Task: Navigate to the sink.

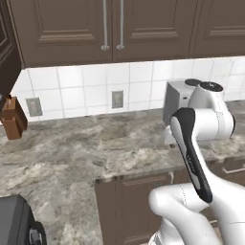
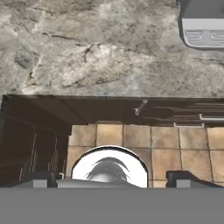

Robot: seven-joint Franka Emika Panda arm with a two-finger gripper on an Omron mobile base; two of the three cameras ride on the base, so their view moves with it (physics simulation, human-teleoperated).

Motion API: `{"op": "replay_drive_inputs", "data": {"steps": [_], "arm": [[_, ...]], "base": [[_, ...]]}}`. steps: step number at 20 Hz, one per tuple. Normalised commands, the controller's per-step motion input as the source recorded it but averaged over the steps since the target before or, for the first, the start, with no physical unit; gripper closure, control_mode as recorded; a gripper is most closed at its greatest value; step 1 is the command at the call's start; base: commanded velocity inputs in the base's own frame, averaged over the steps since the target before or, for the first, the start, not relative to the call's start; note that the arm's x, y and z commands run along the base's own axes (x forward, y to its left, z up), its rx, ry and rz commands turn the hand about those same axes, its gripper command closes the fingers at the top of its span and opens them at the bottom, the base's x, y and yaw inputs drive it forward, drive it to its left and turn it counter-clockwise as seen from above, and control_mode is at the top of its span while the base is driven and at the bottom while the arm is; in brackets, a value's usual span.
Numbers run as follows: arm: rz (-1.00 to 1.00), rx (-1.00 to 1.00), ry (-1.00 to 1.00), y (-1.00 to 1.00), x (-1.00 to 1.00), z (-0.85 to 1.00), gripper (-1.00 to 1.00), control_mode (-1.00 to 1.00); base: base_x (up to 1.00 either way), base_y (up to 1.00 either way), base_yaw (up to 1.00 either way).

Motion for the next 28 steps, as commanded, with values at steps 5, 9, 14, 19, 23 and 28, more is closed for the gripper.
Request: {"op": "replay_drive_inputs", "data": {"steps": [5,9,14,19,23,28], "arm": [[0.00,0.00,0.00,0.00,0.00,0.00,-1.00,1.00],[0.00,0.00,0.00,0.00,0.00,0.00,-1.00,1.00],[0.00,0.00,0.00,0.00,0.00,0.00,-1.00,1.00],[0.00,0.00,0.00,0.00,0.00,0.00,-1.00,1.00],[0.00,0.00,0.00,0.00,0.00,0.00,-1.00,1.00],[0.00,0.00,0.00,0.00,0.00,0.00,-1.00,1.00]], "base": [[-0.56,-0.83,-0.33],[-0.51,-0.84,-0.32],[-0.41,-0.87,-0.32],[-0.06,-0.90,-0.43],[0.03,-0.68,-0.55],[0.17,-0.57,-0.58]]}}
